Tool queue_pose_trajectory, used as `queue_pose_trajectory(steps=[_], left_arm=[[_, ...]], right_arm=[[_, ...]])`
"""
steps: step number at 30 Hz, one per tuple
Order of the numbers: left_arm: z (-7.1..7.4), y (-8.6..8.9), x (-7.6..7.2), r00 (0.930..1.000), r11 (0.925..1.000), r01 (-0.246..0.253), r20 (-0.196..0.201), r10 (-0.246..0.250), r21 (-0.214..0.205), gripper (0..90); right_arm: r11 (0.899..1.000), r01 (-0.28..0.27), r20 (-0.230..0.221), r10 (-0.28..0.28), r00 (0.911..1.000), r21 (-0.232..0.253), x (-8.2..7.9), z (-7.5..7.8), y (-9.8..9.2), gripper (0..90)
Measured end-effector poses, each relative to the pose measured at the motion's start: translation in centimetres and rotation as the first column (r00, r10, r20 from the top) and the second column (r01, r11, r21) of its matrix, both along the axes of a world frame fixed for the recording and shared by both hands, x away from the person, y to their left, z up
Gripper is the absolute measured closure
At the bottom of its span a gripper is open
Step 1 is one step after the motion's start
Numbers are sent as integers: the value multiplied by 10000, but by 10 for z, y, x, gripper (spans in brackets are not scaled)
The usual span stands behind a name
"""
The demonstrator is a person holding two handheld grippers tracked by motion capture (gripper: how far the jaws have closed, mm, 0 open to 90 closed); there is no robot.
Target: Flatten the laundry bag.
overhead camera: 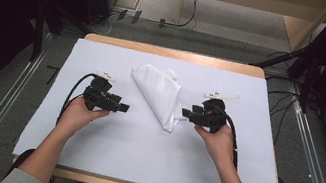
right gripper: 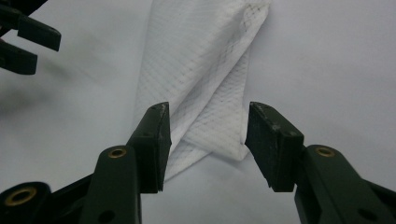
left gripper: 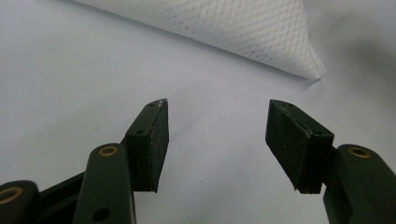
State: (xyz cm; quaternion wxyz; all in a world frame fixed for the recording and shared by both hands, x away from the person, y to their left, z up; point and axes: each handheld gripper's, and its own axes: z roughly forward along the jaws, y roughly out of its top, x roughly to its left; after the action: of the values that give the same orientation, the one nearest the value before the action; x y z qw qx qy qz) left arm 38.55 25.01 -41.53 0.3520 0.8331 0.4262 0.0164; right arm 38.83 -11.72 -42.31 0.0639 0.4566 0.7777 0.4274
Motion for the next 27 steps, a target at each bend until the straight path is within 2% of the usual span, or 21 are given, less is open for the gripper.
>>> queue_pose_trajectory(steps=[4, 5, 10, 20, 27], left_arm=[[0, 1, -1, 10000, 10000, 4, -38, -4, 16, 399], [0, 1, -2, 10000, 10000, -30, -44, 30, -18, 398], [-1, 3, -4, 10000, 9999, -98, -10, 98, 35, 397], [-2, 16, -14, 9989, 9989, -458, -45, 458, 72, 398], [-3, 24, -22, 9973, 9971, -736, 5, 736, 200, 399]], right_arm=[[9999, 35, -64, -35, 10000, 110, 8, 0, 4, 514], [9999, 24, -201, -22, 9998, 138, 13, 0, 7, 514], [10000, -58, -150, 58, 9999, 48, 20, 1, 14, 514], [9997, -228, -141, 229, 9996, 61, 38, -6, 38, 491], [9999, -146, -523, 144, 9985, -35, 51, -14, 44, 459]])
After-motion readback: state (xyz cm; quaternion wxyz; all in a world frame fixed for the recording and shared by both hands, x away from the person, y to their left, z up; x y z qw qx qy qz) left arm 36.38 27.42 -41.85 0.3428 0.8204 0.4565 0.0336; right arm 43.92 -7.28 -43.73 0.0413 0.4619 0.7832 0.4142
